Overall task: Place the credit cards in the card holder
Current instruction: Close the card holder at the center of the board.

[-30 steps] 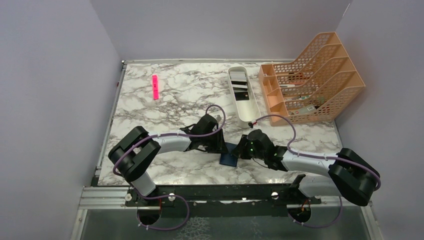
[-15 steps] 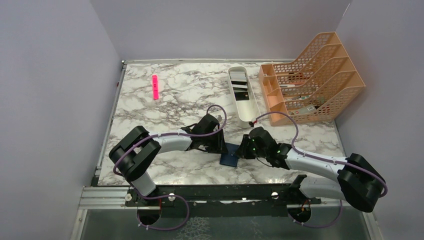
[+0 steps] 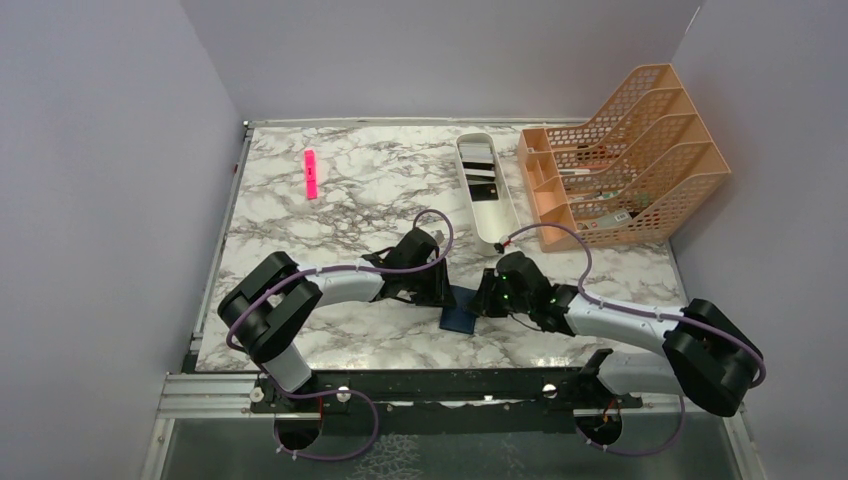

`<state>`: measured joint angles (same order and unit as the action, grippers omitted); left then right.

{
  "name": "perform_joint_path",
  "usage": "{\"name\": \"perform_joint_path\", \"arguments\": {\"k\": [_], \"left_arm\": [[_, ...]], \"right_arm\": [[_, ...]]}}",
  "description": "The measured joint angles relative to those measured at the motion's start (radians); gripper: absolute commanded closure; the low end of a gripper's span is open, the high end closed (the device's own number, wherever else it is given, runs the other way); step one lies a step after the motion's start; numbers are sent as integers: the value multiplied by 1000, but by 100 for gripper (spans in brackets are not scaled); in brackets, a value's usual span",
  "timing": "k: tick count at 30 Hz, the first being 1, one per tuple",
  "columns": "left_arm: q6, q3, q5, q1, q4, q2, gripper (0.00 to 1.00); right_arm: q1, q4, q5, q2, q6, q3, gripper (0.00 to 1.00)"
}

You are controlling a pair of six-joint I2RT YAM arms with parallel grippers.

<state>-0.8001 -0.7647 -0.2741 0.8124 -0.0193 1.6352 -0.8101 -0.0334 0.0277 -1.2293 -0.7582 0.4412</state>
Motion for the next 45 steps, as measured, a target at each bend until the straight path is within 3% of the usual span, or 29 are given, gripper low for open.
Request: {"name": "perform_joint_path", "arguments": {"k": [32, 45], "left_arm": [[-5, 0, 5, 1, -1, 0, 63], [-5, -8, 5, 1, -10, 5, 63]], "right_arm": [[5, 29, 47, -79, 59, 68, 90], [-90, 102, -104, -96, 34, 114, 90]]}}
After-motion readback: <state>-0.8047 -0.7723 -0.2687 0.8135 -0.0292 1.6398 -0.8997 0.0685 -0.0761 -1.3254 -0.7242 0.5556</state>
